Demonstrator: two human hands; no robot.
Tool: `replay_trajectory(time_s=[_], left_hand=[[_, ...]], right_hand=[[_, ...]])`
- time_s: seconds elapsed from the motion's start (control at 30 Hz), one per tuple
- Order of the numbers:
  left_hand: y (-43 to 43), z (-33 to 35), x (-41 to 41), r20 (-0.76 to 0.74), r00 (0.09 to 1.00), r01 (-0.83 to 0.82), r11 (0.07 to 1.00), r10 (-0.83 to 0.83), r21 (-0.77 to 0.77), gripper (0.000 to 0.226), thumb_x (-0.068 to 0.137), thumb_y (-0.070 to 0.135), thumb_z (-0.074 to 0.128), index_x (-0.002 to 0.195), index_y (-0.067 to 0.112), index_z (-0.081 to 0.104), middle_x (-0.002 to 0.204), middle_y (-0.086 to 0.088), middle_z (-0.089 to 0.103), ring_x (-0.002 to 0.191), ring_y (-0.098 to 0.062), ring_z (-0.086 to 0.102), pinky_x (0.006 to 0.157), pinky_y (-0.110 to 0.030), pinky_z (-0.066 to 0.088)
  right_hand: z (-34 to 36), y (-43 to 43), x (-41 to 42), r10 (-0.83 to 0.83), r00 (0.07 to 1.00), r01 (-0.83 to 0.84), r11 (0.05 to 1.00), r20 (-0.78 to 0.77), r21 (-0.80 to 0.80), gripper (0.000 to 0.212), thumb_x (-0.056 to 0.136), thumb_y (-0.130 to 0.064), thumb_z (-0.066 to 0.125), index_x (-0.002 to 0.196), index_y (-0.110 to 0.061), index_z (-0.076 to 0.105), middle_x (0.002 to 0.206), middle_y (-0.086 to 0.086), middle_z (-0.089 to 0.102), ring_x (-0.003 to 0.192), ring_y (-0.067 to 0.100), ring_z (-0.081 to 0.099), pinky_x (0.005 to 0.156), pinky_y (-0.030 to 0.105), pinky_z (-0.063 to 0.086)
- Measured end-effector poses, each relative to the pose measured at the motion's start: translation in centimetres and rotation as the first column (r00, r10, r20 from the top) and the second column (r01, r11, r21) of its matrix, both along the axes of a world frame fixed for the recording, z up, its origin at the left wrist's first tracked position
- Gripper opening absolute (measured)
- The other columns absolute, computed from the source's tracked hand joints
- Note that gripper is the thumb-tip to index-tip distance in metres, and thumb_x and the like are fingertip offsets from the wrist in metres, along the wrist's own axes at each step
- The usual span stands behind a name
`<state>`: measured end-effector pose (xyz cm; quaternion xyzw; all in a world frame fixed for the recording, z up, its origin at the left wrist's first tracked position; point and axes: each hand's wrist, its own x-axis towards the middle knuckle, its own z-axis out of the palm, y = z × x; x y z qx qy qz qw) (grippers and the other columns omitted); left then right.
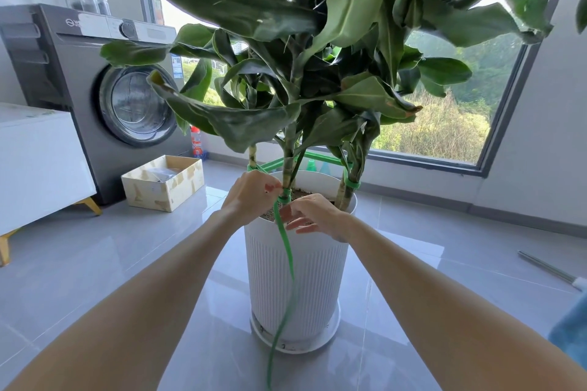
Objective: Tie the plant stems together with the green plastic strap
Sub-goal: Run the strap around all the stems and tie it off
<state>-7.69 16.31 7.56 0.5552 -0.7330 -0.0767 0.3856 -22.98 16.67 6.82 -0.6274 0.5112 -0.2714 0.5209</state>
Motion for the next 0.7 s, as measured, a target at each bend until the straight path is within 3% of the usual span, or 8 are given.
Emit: replay_trajectory(time_s=[0.07, 0.13, 0.23, 0.33, 0.47, 0.53, 0.7], left_hand=[[0.0, 0.0, 0.0, 0.021, 1.000, 0.006, 1.000, -0.006, -0.002, 0.016, 0.089, 0.011, 0.062, 0.098, 0.006, 0.073, 0.091, -0.006, 0.071, 0.077, -0.018, 0.063, 0.064, -0.020, 0.049], [-0.2, -0.1, 0.1, 0.049, 0.999, 0.012, 1.000, -0.012, -0.004, 0.016, 0.090, 0.013, 0.061, 0.098, 0.007, 0.073, 0.094, -0.005, 0.071, 0.079, -0.019, 0.064, 0.068, -0.028, 0.054], [-0.6, -0.4, 0.3, 0.080, 0.997, 0.007, 1.000, -0.007, -0.002, 0.014, 0.091, 0.014, 0.059, 0.099, 0.009, 0.070, 0.098, -0.006, 0.069, 0.085, -0.021, 0.064, 0.073, -0.037, 0.056], [-0.6, -0.4, 0.4, 0.082, 0.997, -0.001, 1.000, 0.002, -0.006, 0.014, 0.092, 0.012, 0.056, 0.100, 0.007, 0.066, 0.103, -0.007, 0.067, 0.084, -0.018, 0.060, 0.069, -0.030, 0.053], [-0.4, -0.5, 0.4, 0.089, 0.996, -0.001, 1.000, 0.001, -0.002, 0.012, 0.093, 0.010, 0.055, 0.100, 0.006, 0.064, 0.104, -0.008, 0.065, 0.084, -0.017, 0.058, 0.069, -0.030, 0.053], [-0.3, -0.6, 0.4, 0.104, 0.995, 0.002, 1.000, -0.001, -0.008, 0.011, 0.093, 0.009, 0.054, 0.100, 0.007, 0.063, 0.105, -0.007, 0.064, 0.084, -0.018, 0.058, 0.070, -0.032, 0.054], [-0.1, -0.7, 0.5, 0.159, 0.987, 0.011, 0.999, -0.006, -0.035, 0.011, 0.094, 0.009, 0.053, 0.101, 0.009, 0.062, 0.106, -0.004, 0.062, 0.090, -0.023, 0.061, 0.074, -0.038, 0.055]], right_hand=[[0.2, 0.0, 0.0, 0.063, 0.997, -0.064, 0.997, 0.038, 0.039, 0.019, 0.094, -0.009, 0.050, 0.103, -0.008, 0.067, 0.098, 0.007, 0.073, 0.083, 0.017, 0.068, 0.092, 0.036, 0.051], [0.3, 0.0, -0.1, 0.092, 0.994, -0.096, 0.994, 0.064, 0.060, 0.014, 0.095, -0.012, 0.055, 0.103, -0.007, 0.066, 0.092, 0.008, 0.072, 0.077, 0.017, 0.069, 0.088, 0.034, 0.055], [0.7, 0.3, -0.7, 0.076, 0.992, -0.084, 0.993, 0.102, 0.080, 0.014, 0.093, -0.012, 0.058, 0.101, -0.005, 0.068, 0.081, 0.008, 0.066, 0.061, 0.016, 0.067, 0.068, 0.029, 0.060], [1.2, 0.6, -1.6, -0.004, 0.998, 0.001, 0.998, 0.067, 0.057, 0.018, 0.091, -0.015, 0.062, 0.105, -0.006, 0.070, 0.076, 0.006, 0.065, 0.052, 0.014, 0.060, 0.056, 0.028, 0.058], [1.2, 0.6, -2.4, -0.060, 0.995, 0.046, 0.985, -0.075, -0.168, 0.021, 0.085, -0.021, 0.069, 0.103, -0.010, 0.073, 0.068, -0.003, 0.067, 0.042, 0.004, 0.046, 0.044, 0.016, 0.047], [0.9, 0.6, -2.4, -0.089, 0.989, 0.049, 0.952, -0.118, -0.304, 0.019, 0.082, -0.023, 0.073, 0.099, -0.014, 0.075, 0.057, -0.013, 0.064, 0.047, 0.003, 0.043, 0.047, 0.014, 0.041], [0.4, 0.1, -2.0, -0.245, 0.944, 0.087, 0.831, -0.220, -0.550, 0.016, 0.073, -0.035, 0.079, 0.089, -0.030, 0.077, 0.074, -0.013, 0.073, 0.065, 0.004, 0.054, 0.057, 0.025, 0.041]])
